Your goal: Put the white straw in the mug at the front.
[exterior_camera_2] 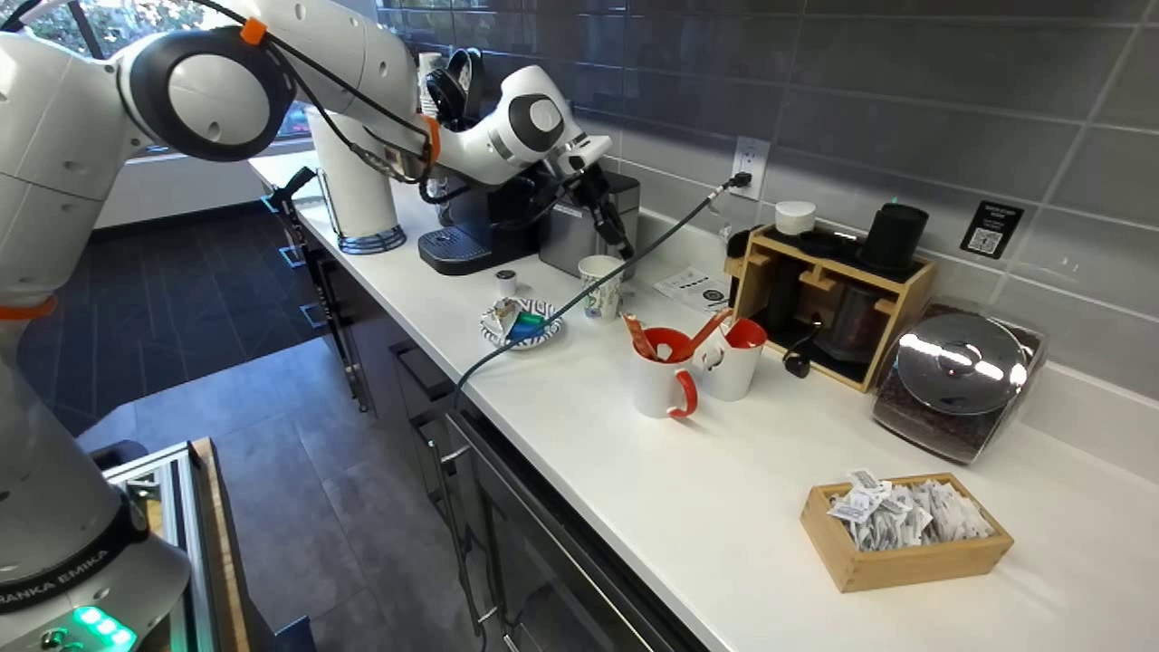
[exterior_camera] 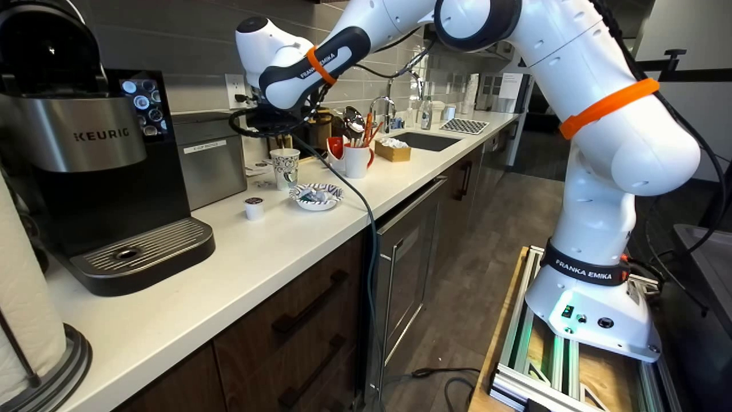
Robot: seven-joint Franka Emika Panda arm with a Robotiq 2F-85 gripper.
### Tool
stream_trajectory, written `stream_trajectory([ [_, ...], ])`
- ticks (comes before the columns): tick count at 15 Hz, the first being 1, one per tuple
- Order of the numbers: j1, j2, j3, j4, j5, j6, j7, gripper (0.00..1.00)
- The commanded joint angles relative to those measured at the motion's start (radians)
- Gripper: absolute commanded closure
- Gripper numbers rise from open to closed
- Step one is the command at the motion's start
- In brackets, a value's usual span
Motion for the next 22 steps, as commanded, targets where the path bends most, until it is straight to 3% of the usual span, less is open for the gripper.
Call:
stream_trajectory([
  [1, 0.018, 0.003, -0.019, 0.008, -0.003, -0.01, 0.026, 1.0],
  [9, 0.025, -0.108, -0.024, -0.066, -0.026, 0.03, 0.03, 0.99],
  [14, 0.024, -0.219, -0.031, -0.123, -0.121, 0.079, 0.08, 0.99],
  [16, 0.007, -0.25, -0.029, -0.126, -0.141, 0.085, 0.114, 0.99],
  [22, -0.108, -0.277, -0.026, -0.08, -0.064, 0.027, 0.144, 0.99],
])
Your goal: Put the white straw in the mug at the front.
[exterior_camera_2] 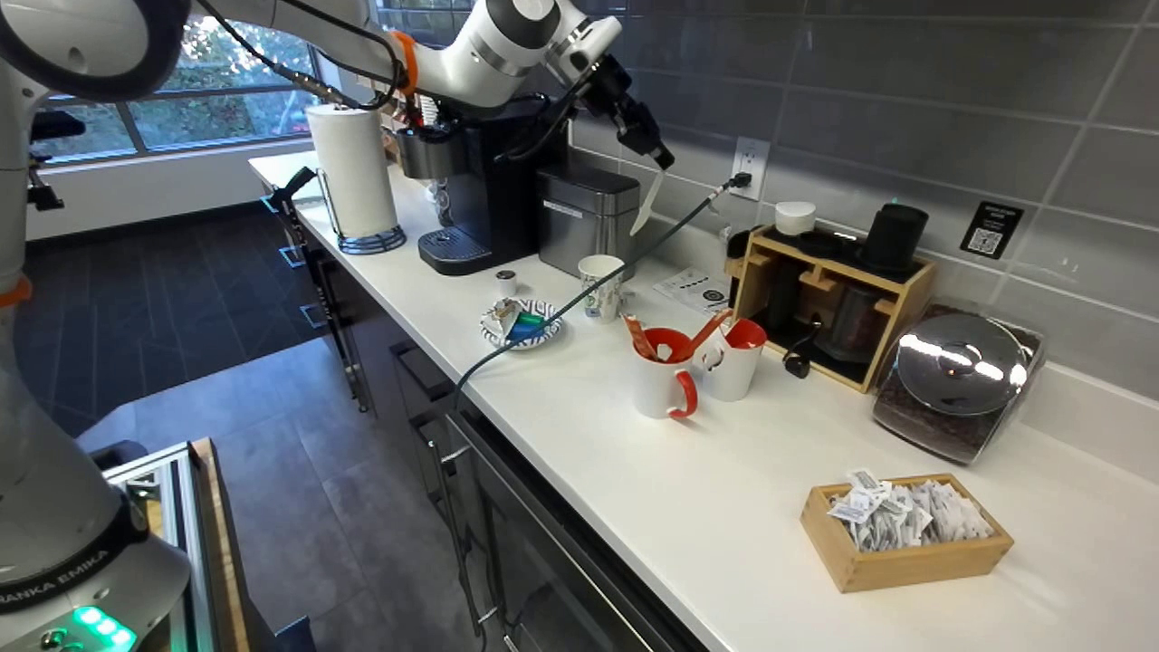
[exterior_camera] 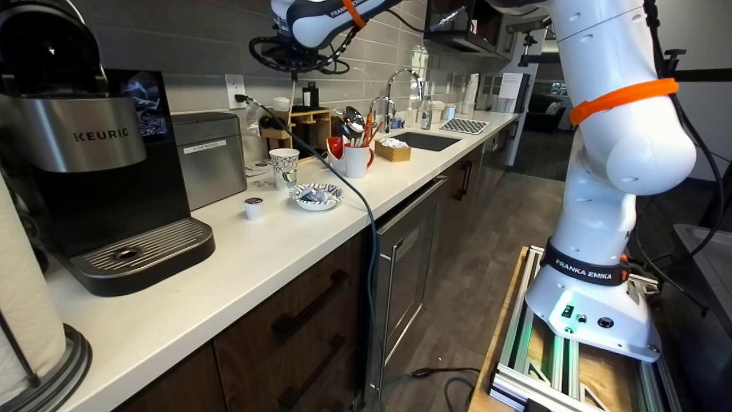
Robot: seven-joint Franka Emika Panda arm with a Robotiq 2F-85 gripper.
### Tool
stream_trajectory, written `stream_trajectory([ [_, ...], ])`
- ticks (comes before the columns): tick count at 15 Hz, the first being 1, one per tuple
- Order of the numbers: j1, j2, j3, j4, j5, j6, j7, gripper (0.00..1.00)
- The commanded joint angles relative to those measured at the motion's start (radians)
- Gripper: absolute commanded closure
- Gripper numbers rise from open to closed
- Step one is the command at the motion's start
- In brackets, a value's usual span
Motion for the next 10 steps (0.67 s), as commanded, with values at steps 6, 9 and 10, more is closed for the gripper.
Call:
stream_trajectory([
  [6, -0.132, -0.027, -0.038, -0.032, 0.038, -0.074, 0.064, 0.99],
  [9, -0.134, -0.056, -0.073, -0.063, -0.027, -0.089, 0.119, 0.99],
  [10, -0.132, -0.063, -0.084, -0.072, -0.054, -0.1, 0.137, 0.99],
])
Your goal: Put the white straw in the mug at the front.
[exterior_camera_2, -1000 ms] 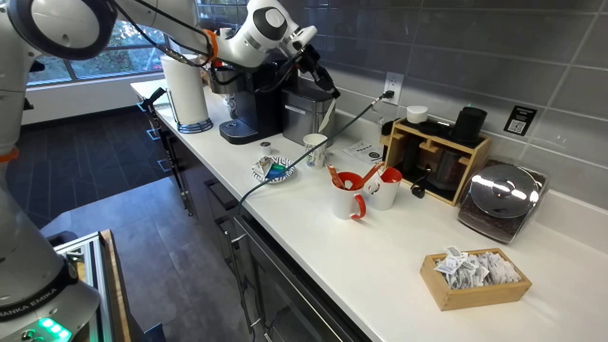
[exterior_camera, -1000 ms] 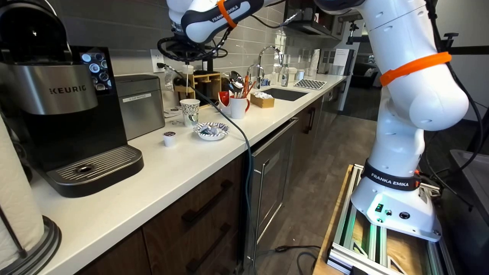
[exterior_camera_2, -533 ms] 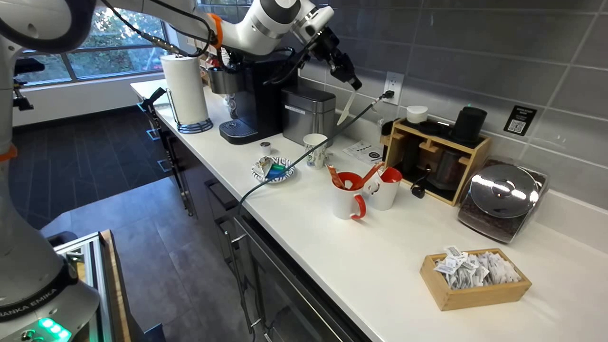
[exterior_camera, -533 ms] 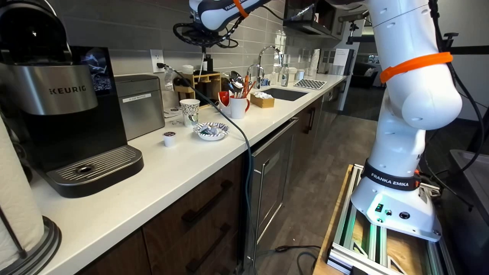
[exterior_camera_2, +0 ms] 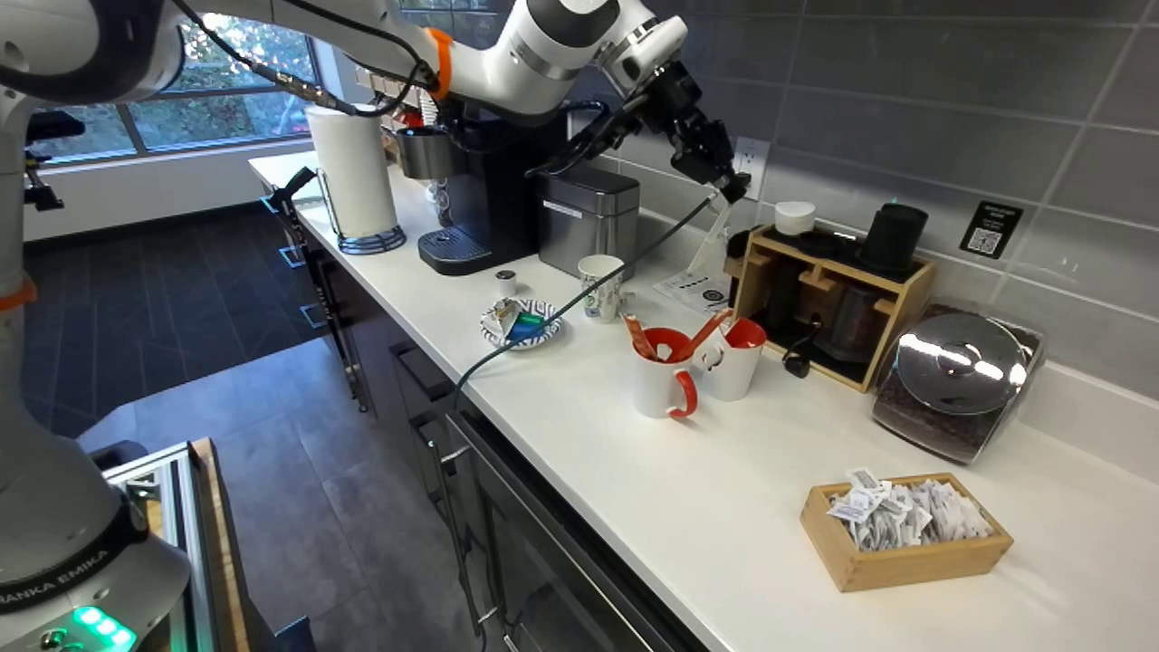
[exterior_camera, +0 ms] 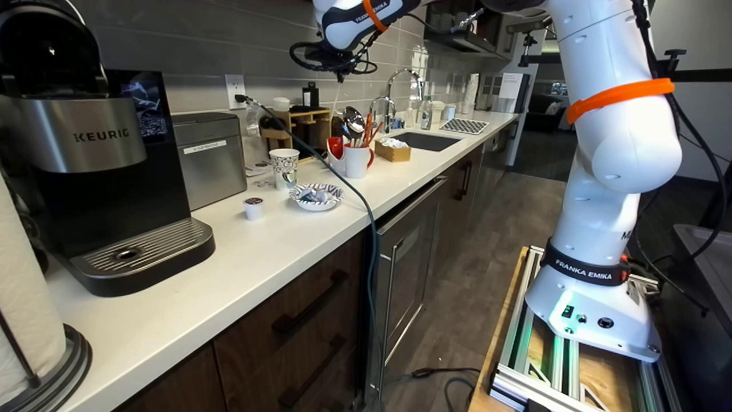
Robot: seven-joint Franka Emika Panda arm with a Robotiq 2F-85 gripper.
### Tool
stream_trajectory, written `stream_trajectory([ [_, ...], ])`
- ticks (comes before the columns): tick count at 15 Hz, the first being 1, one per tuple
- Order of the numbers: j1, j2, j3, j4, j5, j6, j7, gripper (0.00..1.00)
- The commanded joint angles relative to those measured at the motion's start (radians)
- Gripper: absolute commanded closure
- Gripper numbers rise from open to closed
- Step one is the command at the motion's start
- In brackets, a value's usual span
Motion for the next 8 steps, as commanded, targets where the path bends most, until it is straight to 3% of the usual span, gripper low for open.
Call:
stream_trajectory([
  [1, 0.012, -0.059, -0.028, -0.076, -0.101, -0.036, 0.1, 0.99],
  [8, 0.003, -0.142, 0.017, -0.207, -0.251, -0.115, 0.11, 0.99],
])
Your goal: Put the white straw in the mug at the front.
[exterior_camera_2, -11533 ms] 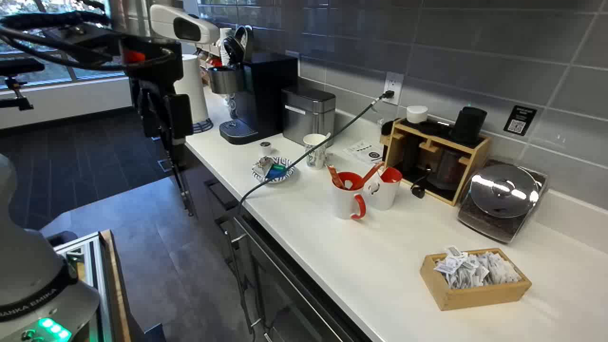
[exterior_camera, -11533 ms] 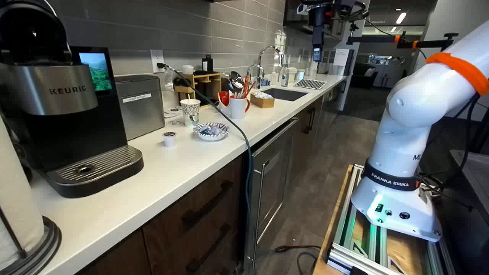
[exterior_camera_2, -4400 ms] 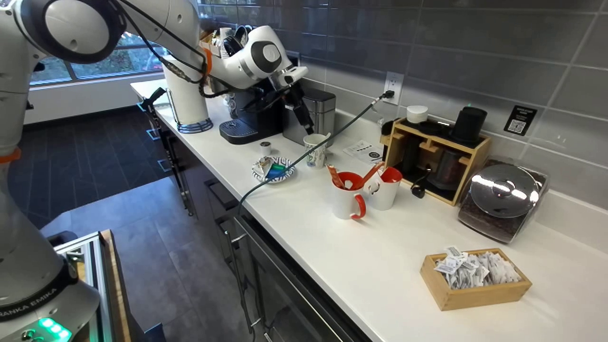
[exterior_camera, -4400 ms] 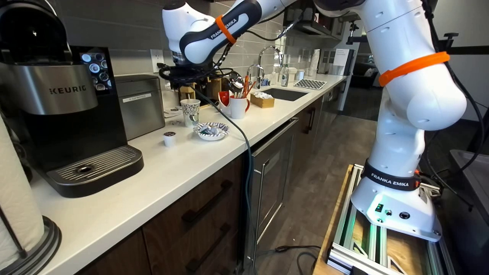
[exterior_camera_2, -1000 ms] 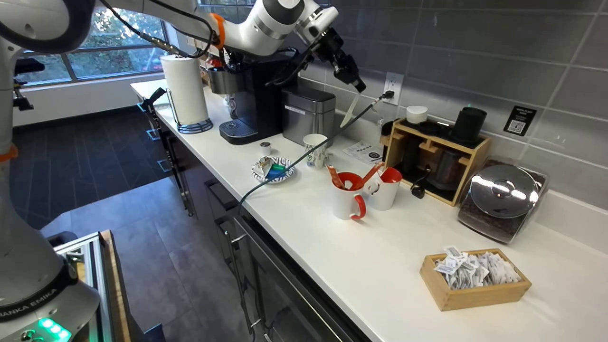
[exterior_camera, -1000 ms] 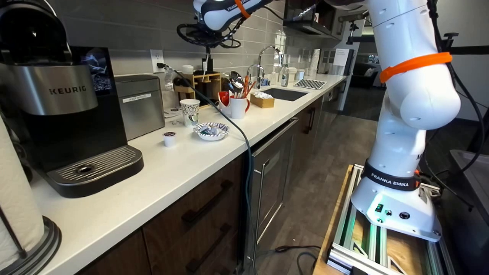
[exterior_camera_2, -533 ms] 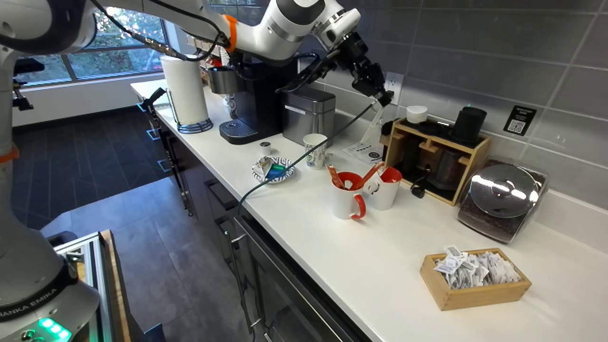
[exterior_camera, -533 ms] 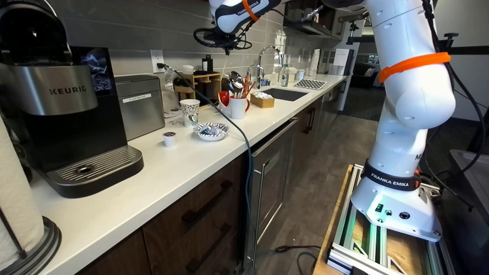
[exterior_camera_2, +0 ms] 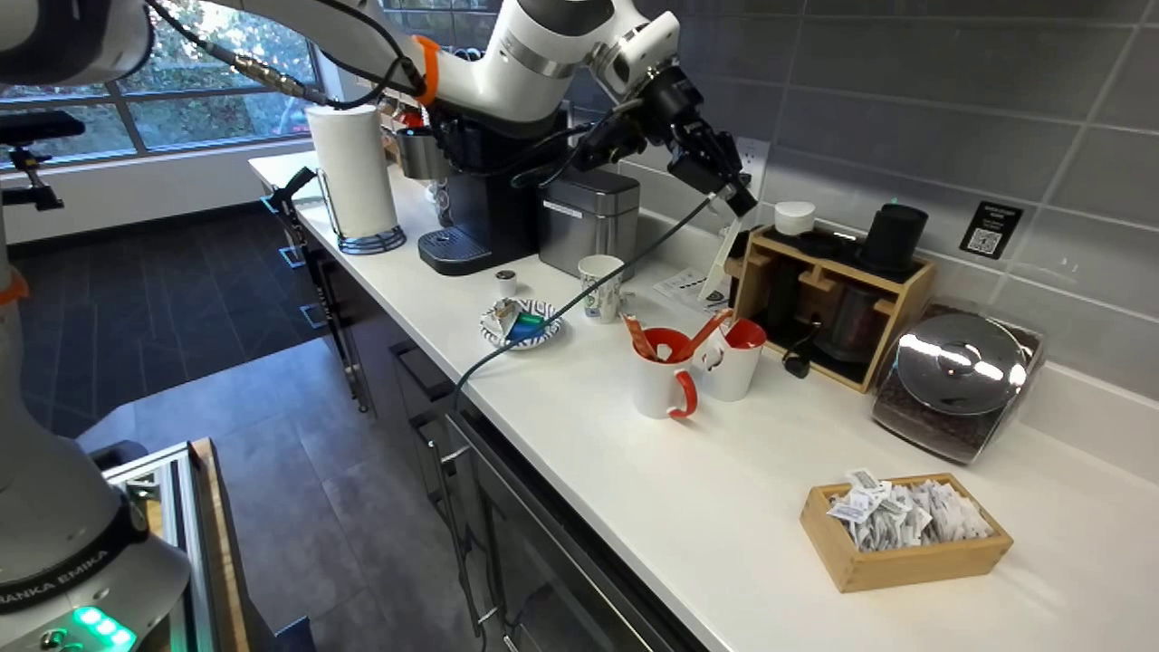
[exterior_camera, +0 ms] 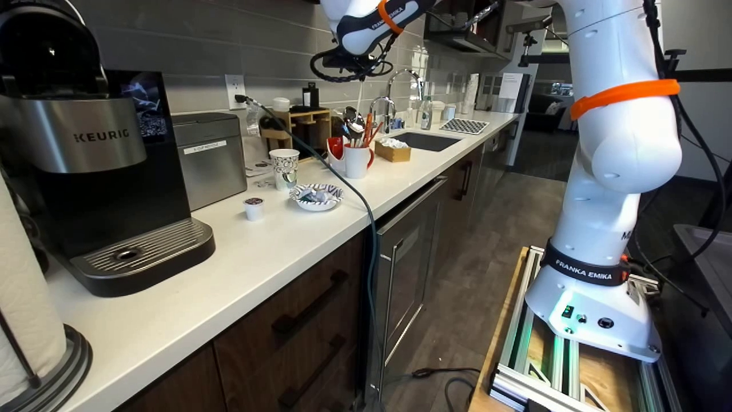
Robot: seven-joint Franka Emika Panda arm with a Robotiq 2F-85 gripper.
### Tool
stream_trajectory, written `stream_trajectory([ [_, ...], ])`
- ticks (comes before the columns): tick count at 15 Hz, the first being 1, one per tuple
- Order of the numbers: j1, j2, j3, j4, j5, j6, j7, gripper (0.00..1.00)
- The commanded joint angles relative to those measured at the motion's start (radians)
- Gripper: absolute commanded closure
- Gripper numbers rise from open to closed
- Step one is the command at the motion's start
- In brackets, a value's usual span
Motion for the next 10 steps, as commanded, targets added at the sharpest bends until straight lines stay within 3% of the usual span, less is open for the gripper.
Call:
stream_trajectory([
  [1, 0.002, -0.08, 0.045, -0.122, -0.078, -0.023, 0.031, 0.99],
  [6, -0.001, -0.087, 0.1, -0.189, -0.127, -0.016, 0.058, 0.99],
  [10, -0.008, -0.039, 0.115, -0.189, -0.164, -0.008, 0.161, 0.99],
])
